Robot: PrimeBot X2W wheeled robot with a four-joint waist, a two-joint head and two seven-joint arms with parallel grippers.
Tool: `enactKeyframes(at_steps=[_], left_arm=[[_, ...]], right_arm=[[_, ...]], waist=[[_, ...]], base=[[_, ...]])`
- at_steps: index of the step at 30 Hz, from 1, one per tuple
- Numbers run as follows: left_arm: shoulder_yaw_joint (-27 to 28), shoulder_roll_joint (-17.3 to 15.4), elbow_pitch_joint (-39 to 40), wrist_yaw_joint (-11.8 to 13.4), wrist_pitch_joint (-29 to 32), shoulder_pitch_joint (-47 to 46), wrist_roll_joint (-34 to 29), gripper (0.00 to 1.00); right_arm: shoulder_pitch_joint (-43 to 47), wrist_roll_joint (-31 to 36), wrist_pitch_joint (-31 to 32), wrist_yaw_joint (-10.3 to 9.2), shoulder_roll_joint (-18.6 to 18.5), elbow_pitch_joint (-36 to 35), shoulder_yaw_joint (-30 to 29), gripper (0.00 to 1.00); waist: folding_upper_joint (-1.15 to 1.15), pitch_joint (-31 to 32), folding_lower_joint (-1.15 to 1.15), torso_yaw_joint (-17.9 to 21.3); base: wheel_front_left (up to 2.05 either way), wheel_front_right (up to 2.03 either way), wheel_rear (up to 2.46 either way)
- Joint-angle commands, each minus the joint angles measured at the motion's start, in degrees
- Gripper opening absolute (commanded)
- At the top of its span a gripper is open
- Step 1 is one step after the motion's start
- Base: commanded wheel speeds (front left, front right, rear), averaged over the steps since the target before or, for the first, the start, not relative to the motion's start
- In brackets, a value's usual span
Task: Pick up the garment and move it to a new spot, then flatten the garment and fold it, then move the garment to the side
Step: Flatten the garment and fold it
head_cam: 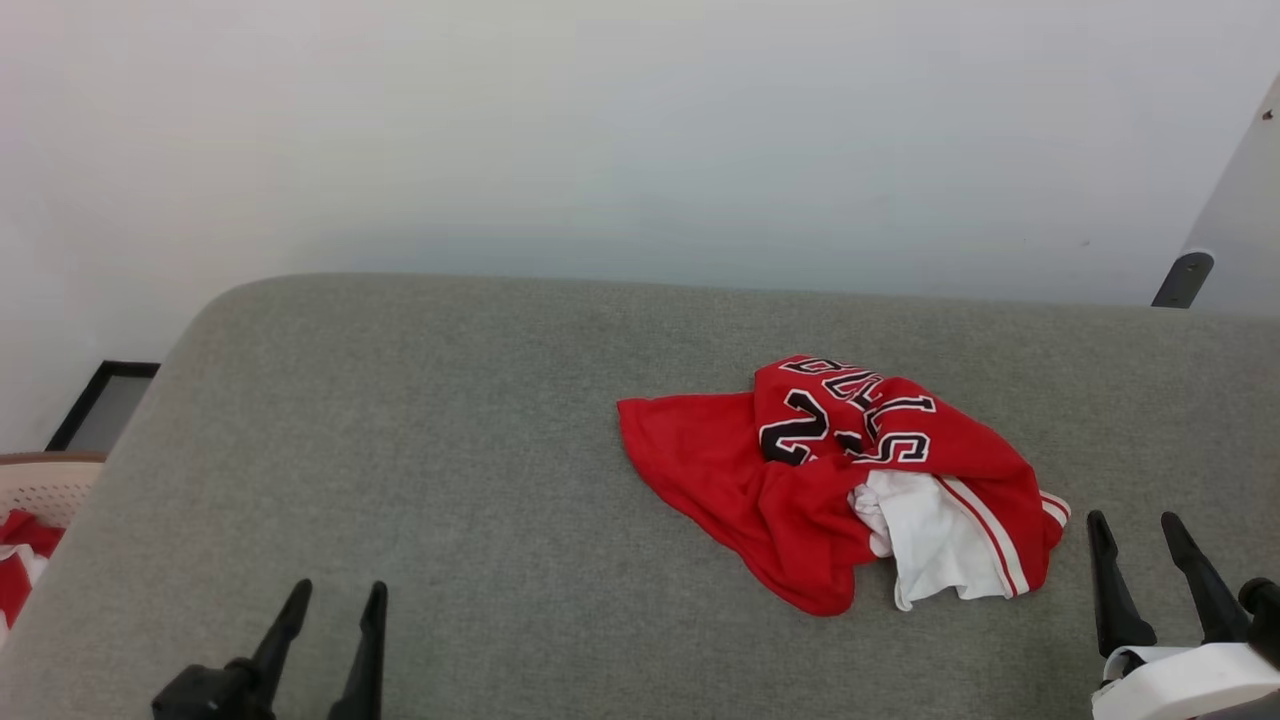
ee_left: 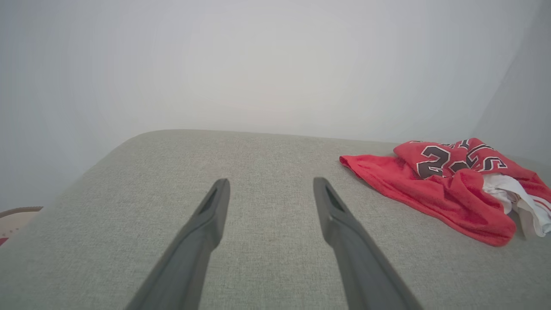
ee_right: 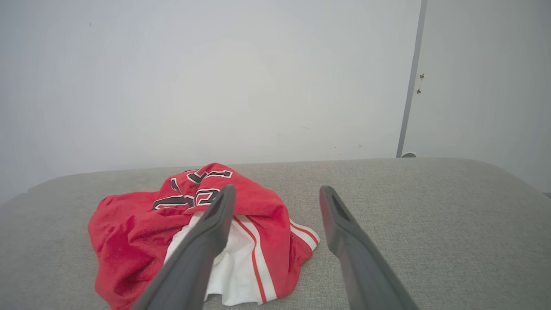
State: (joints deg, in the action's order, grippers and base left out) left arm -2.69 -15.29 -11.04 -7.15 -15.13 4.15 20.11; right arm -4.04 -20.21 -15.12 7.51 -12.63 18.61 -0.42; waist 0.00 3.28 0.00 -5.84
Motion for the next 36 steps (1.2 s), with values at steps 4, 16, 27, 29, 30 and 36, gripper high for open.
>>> enactKeyframes(at_steps=[4, 16, 27, 29, 30, 36], left_arm=[[0.64, 0.78, 0.04, -0.34, 0.01, 0.83, -1.37, 1.0], [1.23, 2.35, 0.6, -0.38, 0.01, 1.9, -0.67, 1.0], [-0.52, 5.72, -0.83, -0.39, 0.01, -0.39, 0.02, 1.0], [-1.05, 6.36, -1.21, -0.39, 0.01, -1.06, 0.24, 1.0], [-1.32, 6.69, -1.43, -0.39, 0.01, -1.35, 0.36, 1.0], [-2.36, 8.05, -2.29, -0.4, 0.01, -3.21, 1.04, 1.0]], right_arm=[[0.64, 1.16, -0.03, -0.04, 0.06, -0.26, 0.05, 1.0], [-2.16, 4.29, 5.02, -0.04, -3.06, 0.66, 8.37, 1.0], [-10.65, -0.26, 29.92, -0.05, -14.33, -4.09, 28.07, 1.0], [-12.56, -1.61, 35.08, -0.04, -15.93, -5.08, 30.64, 1.0], [-13.33, -2.43, 37.38, -0.04, -16.61, -5.29, 31.64, 1.0], [-16.68, -3.72, 45.17, -0.04, -19.17, -6.79, 34.07, 1.0]], waist=[[0.0, -0.33, 0.0, -0.32], [0.0, -1.55, 0.0, -0.64], [0.0, -5.57, 0.0, -4.32], [0.0, -6.56, 0.0, -5.11], [0.0, -7.03, 0.0, -5.51], [0.0, -9.3, 0.0, -7.7]], base=[[0.0, 0.0, 0.0], [0.0, 0.0, 0.0], [0.0, 0.0, 0.0], [0.0, 0.0, 0.0], [0.0, 0.0, 0.0], [0.0, 0.0, 0.0]])
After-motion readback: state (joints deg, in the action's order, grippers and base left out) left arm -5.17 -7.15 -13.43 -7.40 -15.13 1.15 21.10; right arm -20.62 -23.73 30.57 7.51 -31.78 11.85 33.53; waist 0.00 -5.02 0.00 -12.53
